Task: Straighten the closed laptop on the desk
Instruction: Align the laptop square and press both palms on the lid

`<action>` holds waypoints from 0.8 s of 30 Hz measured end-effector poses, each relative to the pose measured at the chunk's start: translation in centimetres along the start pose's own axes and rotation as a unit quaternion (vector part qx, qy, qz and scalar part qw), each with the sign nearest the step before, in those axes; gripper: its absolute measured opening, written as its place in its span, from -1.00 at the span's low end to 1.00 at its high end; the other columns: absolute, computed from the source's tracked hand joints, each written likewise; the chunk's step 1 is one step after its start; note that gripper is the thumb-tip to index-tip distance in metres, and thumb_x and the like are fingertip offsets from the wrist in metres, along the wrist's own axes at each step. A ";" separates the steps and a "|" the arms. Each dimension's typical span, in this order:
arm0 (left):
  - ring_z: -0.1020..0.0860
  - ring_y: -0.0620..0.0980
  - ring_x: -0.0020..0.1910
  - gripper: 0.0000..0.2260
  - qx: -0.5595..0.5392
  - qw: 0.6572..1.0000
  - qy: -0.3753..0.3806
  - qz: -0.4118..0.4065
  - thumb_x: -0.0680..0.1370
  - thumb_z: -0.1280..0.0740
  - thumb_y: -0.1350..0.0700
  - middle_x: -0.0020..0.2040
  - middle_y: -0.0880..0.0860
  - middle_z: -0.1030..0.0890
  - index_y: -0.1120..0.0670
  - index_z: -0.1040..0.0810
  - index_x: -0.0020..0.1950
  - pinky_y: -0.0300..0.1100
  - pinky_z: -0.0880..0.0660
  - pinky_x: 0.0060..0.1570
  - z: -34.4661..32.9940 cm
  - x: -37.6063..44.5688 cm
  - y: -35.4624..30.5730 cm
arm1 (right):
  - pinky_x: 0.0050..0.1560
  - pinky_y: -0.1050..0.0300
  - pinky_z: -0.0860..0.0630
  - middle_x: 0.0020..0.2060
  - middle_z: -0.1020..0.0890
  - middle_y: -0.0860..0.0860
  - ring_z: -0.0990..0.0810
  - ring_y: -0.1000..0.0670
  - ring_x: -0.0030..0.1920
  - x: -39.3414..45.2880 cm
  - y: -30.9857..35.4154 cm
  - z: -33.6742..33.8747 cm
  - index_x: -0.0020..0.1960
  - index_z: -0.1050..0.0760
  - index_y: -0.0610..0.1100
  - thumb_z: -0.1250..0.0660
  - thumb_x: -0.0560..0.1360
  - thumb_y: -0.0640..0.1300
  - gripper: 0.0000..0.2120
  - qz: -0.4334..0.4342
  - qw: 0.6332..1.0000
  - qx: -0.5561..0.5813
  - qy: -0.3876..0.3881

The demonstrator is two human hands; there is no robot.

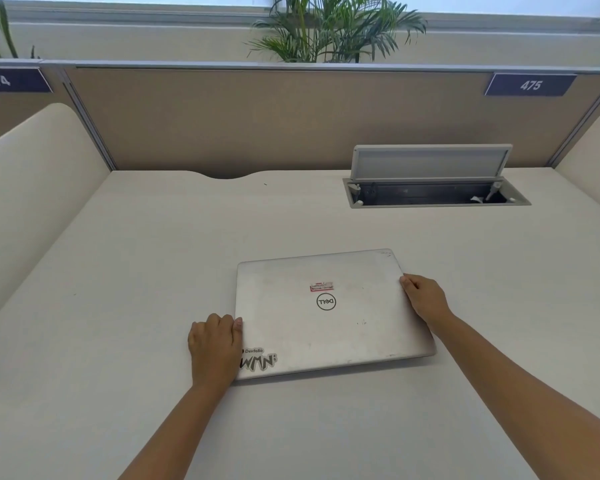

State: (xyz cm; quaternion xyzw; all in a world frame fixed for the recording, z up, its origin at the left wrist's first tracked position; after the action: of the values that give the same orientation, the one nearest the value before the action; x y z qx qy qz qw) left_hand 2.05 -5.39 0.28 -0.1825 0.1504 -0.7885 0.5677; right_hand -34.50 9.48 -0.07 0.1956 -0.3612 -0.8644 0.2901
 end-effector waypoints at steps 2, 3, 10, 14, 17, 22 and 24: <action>-0.35 0.15 -0.29 -0.50 -0.010 1.000 0.002 0.009 0.50 0.08 -0.06 -0.30 0.24 -0.50 0.26 -0.47 -0.29 0.12 -0.41 -0.06 0.1 -0.1 0.0 | -0.03 0.05 -0.42 -0.01 -0.66 -0.24 -0.57 -0.24 0.02 0.2 0.1 0.2 0.02 -0.58 -0.32 -0.12 0.60 -0.12 -0.66 0.013 1.000 -0.022 0.002; -0.33 0.14 -0.29 -0.51 -0.014 1.000 0.003 0.014 0.50 0.06 -0.05 -0.30 0.23 -0.50 0.26 -0.47 -0.29 0.13 -0.41 -0.05 0.1 -0.1 0.0 | -0.05 0.06 -0.41 -0.01 -0.66 -0.25 -0.57 -0.24 0.02 0.3 0.1 0.3 0.01 -0.58 -0.32 -0.12 0.60 -0.12 -0.66 0.016 1.000 -0.027 0.002; -0.28 0.10 -0.29 -0.52 -0.023 0.999 0.013 0.039 0.51 0.06 -0.05 -0.31 0.23 -0.50 0.26 -0.46 -0.30 0.09 -0.39 -0.07 0.2 -0.2 0.2 | -0.10 0.06 -0.40 -0.02 -0.67 -0.23 -0.58 -0.22 0.00 0.5 -0.3 0.2 0.01 -0.61 -0.27 -0.12 0.60 -0.13 -0.68 0.036 0.997 -0.070 0.012; -0.39 0.19 -0.27 -0.55 -0.034 0.998 0.021 0.052 0.52 0.02 -0.02 -0.30 0.25 -0.51 0.27 -0.47 -0.30 0.13 -0.40 -0.05 0.2 -0.3 0.1 | -0.14 0.11 -0.36 -0.03 -0.69 -0.17 -0.59 -0.18 -0.04 0.8 -0.3 0.4 -0.01 -0.61 -0.26 -0.13 0.59 -0.14 -0.69 0.045 0.997 -0.065 0.004; -0.40 0.18 -0.27 -0.44 -0.022 0.999 0.013 0.039 0.47 0.14 -0.10 -0.29 0.24 -0.51 0.27 -0.47 -0.30 0.08 -0.38 -0.08 0.3 -0.6 -0.3 | 0.01 0.00 -0.48 -0.02 -0.66 -0.28 -0.58 -0.26 0.02 0.9 -0.3 0.4 -0.02 -0.58 -0.34 -0.12 0.59 -0.14 -0.68 0.046 0.997 -0.066 0.007; -0.33 0.12 -0.27 -0.43 -0.008 1.000 0.012 0.025 0.46 0.16 -0.12 -0.28 0.23 -0.51 0.26 -0.46 -0.29 0.06 -0.36 -0.09 0.2 -0.8 -0.5 | 0.06 -0.02 -0.48 -0.03 -0.66 -0.29 -0.58 -0.28 0.03 0.7 0.0 0.6 -0.01 -0.59 -0.34 -0.13 0.59 -0.15 -0.68 0.043 0.998 -0.049 0.006; -0.38 0.15 -0.26 -0.43 0.000 1.000 0.007 0.025 0.46 0.16 -0.12 -0.28 0.23 -0.51 0.26 -0.46 -0.29 0.05 -0.36 -0.09 0.3 -0.9 -0.5 | -0.02 -0.07 -0.49 -0.11 -0.62 -0.36 -0.56 -0.33 -0.04 0.6 0.0 0.5 -0.07 -0.55 -0.40 -0.12 0.59 -0.17 -0.66 0.039 0.998 -0.048 0.000</action>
State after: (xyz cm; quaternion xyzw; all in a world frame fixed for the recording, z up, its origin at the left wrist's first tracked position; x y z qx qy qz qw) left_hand 2.03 -4.37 0.62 -0.1731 0.1592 -0.7751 0.5864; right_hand -35.23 9.39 0.18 0.1668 -0.3270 -0.8686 0.3327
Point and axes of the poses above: each hand's wrist, its own x-axis towards the middle knuckle, its own z-axis out of the back of the hand, y = z × x, the point moved 7 cm from there along x, towards the middle knuckle
